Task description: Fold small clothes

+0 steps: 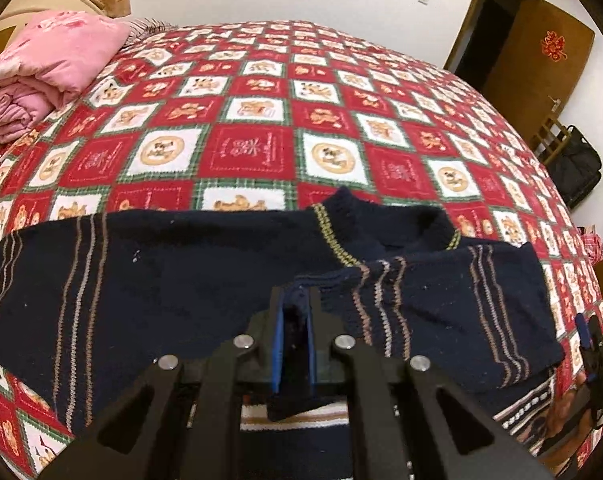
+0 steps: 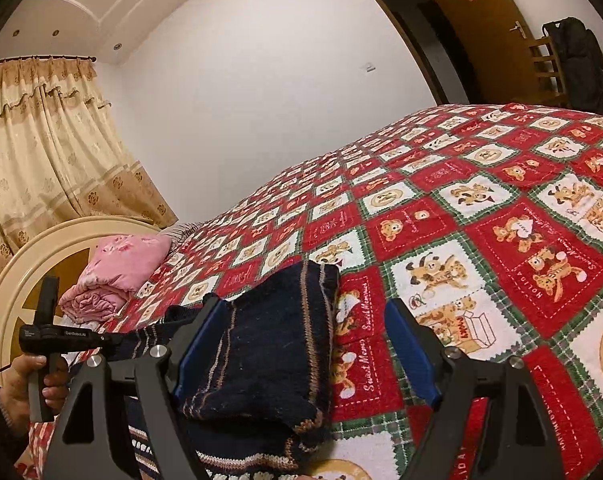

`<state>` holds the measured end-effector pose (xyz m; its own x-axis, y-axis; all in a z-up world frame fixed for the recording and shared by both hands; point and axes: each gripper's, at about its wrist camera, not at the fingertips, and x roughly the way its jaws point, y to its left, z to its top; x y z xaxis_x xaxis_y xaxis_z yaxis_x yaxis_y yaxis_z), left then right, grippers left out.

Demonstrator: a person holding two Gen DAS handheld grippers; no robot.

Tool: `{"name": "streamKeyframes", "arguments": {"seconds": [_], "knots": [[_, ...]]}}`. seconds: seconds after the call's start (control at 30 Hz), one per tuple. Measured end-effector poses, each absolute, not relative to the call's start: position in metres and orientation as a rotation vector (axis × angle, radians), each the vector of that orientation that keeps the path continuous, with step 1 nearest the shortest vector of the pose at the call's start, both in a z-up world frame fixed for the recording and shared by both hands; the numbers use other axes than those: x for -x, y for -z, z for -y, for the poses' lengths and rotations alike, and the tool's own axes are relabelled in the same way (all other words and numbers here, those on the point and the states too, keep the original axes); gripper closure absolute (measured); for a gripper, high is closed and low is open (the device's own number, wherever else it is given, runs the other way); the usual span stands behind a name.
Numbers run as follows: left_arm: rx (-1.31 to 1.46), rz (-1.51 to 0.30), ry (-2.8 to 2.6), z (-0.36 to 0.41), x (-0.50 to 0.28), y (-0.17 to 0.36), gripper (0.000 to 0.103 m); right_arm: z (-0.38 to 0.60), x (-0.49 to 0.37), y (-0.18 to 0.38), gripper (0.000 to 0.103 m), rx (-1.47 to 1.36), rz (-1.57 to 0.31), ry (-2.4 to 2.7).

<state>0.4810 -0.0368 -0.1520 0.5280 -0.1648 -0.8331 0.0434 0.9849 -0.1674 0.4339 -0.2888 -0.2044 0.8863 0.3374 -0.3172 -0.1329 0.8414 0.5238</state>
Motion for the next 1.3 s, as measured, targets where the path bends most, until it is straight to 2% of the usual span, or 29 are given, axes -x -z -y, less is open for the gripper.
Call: {"name": "streamKeyframes", "arguments": {"seconds": [0.23,0.33,0.43,0.53,0.67,0.77,0.83,0.9,0.97,1.1,1.2,1.3], "knots": [[0.124,-1.022,0.082,0.025,-0.486,0.166,0.093,0.278,-0.435,0.202,0.021,-0.476,-0.428,-0.306],[0.108,-1.038,0.078,0.026,-0.489,0.172,0.093,0.250,-0.438,0.198,0.021,-0.361,-0.486,-0.392],[0.111,-1.058,0.073,0.026,-0.494,0.180,0.093,0.204,-0.446,0.197,0.021,-0.149,-0.654,-0.396],[0.137,-1.079,0.070,0.022,-0.497,0.188,0.093,0.173,-0.458,0.221,0.021,0.020,-0.889,-0.351],[0.108,-1.082,0.071,0.022,-0.500,0.192,0.091,0.157,-0.450,0.223,0.021,0.170,-0.914,-0.286],[0.106,-1.076,0.069,0.018,-0.504,0.189,0.084,0.155,-0.447,0.221,0.021,0.195,-0.929,-0.277],[0.147,-1.048,0.069,0.009,-0.502,0.181,0.084,0.156,-0.446,0.217,0.021,0.202,-0.933,-0.269],[0.165,-1.004,0.081,0.001,-0.492,0.171,0.076,0.159,-0.440,0.209,0.021,0.202,-0.910,-0.243],[0.134,-0.967,0.099,-0.001,-0.477,0.165,0.061,0.160,-0.432,0.196,0.021,0.186,-0.873,-0.238],[0.057,-0.962,0.152,0.017,-0.452,0.168,0.061,0.142,-0.427,0.171,0.021,0.122,-0.786,-0.362],[0.020,-0.999,0.147,0.029,-0.440,0.176,0.061,0.121,-0.451,0.182,0.022,0.091,-0.855,-0.402],[0.055,-1.024,0.187,0.024,-0.426,0.177,0.061,0.108,-0.469,0.209,0.052,0.129,-0.946,-0.374]]}}
